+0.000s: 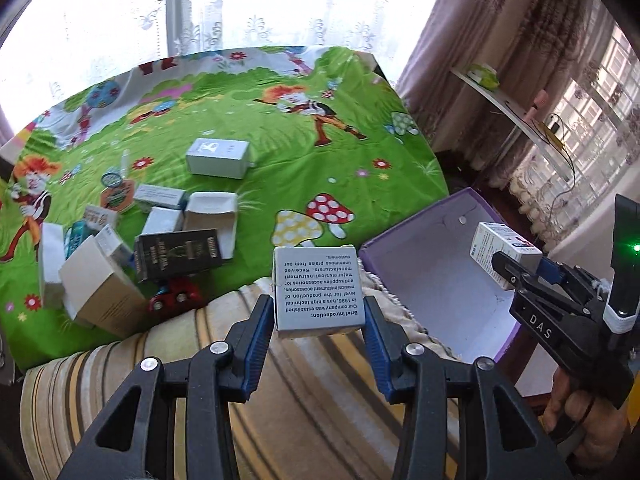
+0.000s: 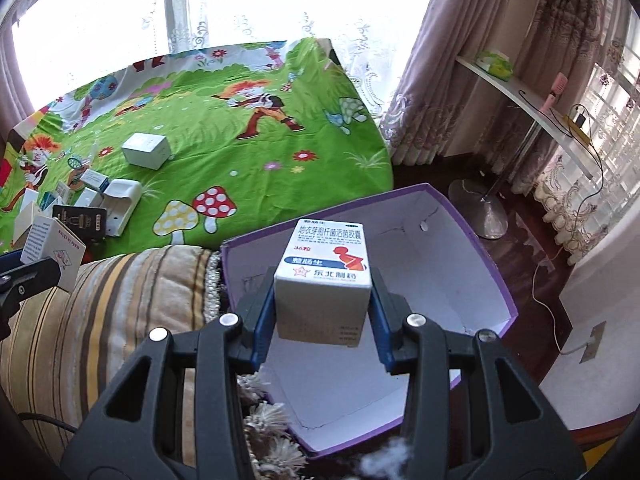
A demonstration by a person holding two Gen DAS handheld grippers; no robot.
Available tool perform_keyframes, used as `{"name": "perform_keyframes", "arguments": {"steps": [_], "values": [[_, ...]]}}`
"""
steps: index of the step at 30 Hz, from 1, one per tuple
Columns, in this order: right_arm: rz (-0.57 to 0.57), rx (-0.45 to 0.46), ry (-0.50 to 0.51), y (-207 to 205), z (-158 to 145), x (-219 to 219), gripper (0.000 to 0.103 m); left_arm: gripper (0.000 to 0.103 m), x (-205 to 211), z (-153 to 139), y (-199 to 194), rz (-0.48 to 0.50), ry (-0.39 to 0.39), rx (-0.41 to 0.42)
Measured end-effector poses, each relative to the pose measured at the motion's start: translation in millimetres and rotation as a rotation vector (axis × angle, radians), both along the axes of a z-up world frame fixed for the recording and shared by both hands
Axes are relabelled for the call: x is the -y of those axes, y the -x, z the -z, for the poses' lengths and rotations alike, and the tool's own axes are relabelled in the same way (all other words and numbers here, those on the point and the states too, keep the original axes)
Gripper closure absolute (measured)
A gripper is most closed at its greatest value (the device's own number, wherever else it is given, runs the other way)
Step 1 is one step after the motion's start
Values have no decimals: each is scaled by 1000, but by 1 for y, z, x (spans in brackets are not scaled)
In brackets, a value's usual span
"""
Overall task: Organize rigid objects
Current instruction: 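Carry both held boxes over the purple box and open both grippers to drop them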
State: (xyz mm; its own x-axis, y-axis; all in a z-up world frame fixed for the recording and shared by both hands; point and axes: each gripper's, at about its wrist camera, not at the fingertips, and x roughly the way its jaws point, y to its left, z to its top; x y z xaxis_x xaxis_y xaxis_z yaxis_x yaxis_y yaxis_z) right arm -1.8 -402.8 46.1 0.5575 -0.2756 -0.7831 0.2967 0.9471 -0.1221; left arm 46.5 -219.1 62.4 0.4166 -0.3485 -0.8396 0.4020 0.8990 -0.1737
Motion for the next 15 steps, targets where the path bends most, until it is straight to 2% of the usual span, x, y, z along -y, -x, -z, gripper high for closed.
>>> {"name": "perform_keyframes", "arguments": {"steps": [5,15], "values": [[56,-2,8,10,3,24,57,58,35,4,-1,73,-6,-18],[119,-18,24,21,13,52,57,58,81,14,-2,158,-14,-53]]}}
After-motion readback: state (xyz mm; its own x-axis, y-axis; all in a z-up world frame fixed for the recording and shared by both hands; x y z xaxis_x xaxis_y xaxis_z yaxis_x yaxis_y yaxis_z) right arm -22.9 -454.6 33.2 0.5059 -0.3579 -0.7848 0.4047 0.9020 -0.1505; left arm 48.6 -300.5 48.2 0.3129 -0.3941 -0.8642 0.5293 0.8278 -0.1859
